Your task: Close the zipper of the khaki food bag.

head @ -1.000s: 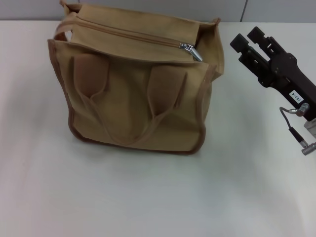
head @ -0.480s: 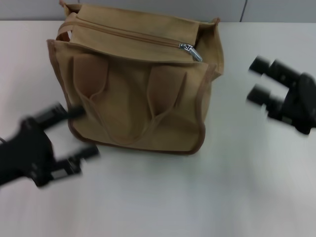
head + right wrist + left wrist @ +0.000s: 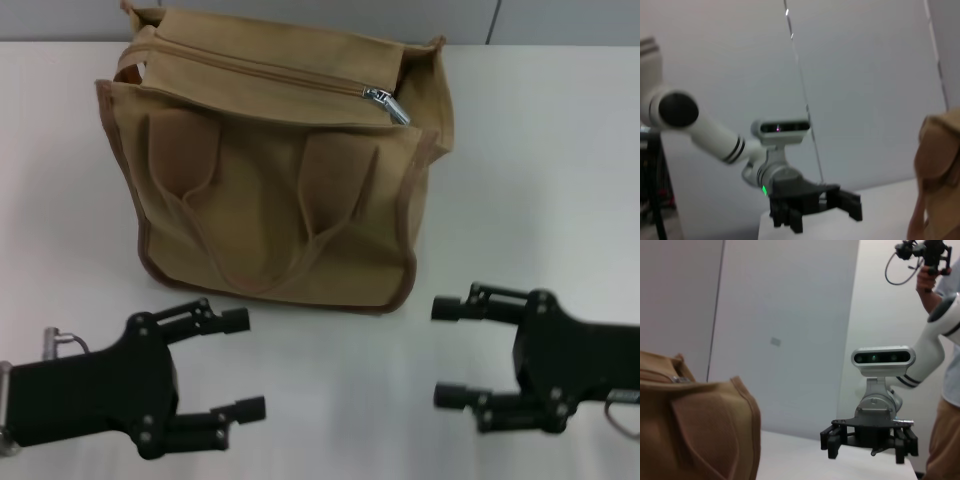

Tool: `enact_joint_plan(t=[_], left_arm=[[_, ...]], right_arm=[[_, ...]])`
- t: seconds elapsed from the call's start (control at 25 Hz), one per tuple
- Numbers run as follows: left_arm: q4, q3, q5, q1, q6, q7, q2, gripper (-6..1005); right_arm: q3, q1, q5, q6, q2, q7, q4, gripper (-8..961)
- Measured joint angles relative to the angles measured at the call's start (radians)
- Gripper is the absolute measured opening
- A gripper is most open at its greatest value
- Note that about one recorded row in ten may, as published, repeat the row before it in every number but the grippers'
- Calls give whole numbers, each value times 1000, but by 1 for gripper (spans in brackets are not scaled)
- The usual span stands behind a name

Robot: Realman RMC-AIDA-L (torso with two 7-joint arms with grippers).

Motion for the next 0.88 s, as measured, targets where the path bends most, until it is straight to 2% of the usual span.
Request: enact_joint_plan(t=[0.28,0.88], left_arm=[[-9,5,24,1,-48,28,-7,810],[-52,6,23,0,-68,86,-10,810]], right_arm=[[-24,-52,3,39,1,-172,87,784],[-16,-61,13,131,3,-220,178,784]])
